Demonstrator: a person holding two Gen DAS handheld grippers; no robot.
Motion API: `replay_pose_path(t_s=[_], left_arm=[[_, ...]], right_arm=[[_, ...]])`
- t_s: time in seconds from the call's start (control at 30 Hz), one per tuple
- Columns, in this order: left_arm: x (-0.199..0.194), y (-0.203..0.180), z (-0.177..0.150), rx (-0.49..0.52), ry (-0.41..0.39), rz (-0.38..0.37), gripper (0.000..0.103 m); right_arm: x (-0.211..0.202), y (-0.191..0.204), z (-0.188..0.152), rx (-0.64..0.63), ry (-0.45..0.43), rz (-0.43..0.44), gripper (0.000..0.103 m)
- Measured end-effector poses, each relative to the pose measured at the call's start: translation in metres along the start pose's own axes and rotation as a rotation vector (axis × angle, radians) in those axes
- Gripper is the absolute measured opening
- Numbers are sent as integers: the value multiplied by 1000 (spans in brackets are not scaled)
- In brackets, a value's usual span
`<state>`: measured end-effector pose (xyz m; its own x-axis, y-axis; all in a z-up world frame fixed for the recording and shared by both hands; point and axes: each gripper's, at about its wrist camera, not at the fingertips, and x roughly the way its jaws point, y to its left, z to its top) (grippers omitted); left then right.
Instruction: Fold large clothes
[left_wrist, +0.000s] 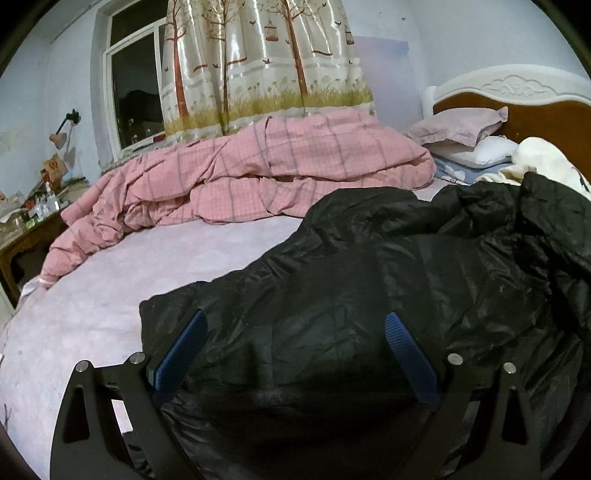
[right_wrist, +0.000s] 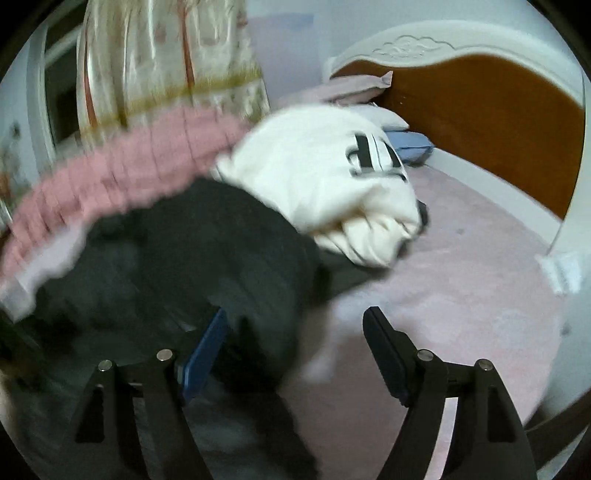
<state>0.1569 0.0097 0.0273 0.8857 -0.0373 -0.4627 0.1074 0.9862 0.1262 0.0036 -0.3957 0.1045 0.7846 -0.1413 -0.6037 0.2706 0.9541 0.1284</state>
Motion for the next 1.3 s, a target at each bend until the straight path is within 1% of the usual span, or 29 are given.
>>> replay_pose_path(t_s=[0.07,0.1,0.17,0.3,0.33,0.37,0.4,0.43,0.47,0.53,0.6,0.63,0.67,0.7,0.73,0.8,0.83,0.87,0.9,0.93,0.97,1.0,1.03,1.07,1.1,1.13,1.2,1.23,1.3], left_arm=[[-4,0,1,-9,-13,-15,96],[-5,-1,1,-6,-20,-15,96],[-5,-2,2,5,-26,-6,96],[-2,0,2,-1,-9,9,96],[-1,2,2,-7,-8,10,96],[-1,4,3,-13,-6,13,96],[-1,6,3,-23,-5,16,96],[-1,9,4,-30,-5,15,96],[-1,13,5,-37,-7,16,96],[-5,20,8,-44,-19,25,96],[-11,30,11,-56,-42,40,96],[-13,36,13,-72,-51,41,96],[-16,43,15,-92,-63,35,96],[-17,51,16,-116,-70,36,96],[-18,60,16,-138,-65,44,96],[-19,79,14,-195,-45,42,96],[-22,90,12,-223,-52,41,96],[-25,97,11,-230,-57,58,96],[-28,102,9,-202,-63,100,94],[-31,103,8,-157,-70,142,93],[-34,103,7,-110,-73,175,92],[-36,104,5,-82,-71,183,92],[-38,106,4,-81,-71,168,92],[-40,109,2,-92,-72,131,92],[-42,111,1,-105,-74,94,92],[-44,112,0,-111,-76,73,92],[-46,112,1,-122,-80,35,92],[-45,112,3,-135,-80,17,92],[-39,111,5,-174,-60,-46,93]], right_arm=[[0,15,20,5,-22,78,87],[4,25,28,-7,-33,101,88],[18,43,38,-41,-15,112,90],[75,92,45,-124,95,76,90],[111,114,40,-224,167,4,90],[111,114,40,-224,167,4,89],[137,124,34,-295,233,-98,83],[159,127,28,-330,291,-210,47],[168,127,27,-327,304,-244,21],[162,131,30,-292,261,-260,15],[127,149,36,-294,108,-220,15],[102,167,37,-318,2,-186,15],[71,199,38,-376,-100,-44,15],[71,199,38,-376,-100,-44,15],[63,211,39,-394,-117,14,15],[49,242,39,-410,-141,184,16],[47,252,40,-402,-136,253,17],[50,267,38,-383,-109,355,17],[56,279,35,-372,-66,434,17],[63,291,31,-365,-24,487,17],[64,300,26,-362,0,511,20],[71,315,17,-370,36,537,25],[80,332,0,-410,75,521,43],[80,332,0,-410,75,521,70],[82,334,-6,-425,72,490,78],[84,331,-10,-424,47,461,84],[78,315,-15,-404,3,436,84],[84,315,-14,-394,8,448,84],[82,290,-11,-357,42,529,84]])
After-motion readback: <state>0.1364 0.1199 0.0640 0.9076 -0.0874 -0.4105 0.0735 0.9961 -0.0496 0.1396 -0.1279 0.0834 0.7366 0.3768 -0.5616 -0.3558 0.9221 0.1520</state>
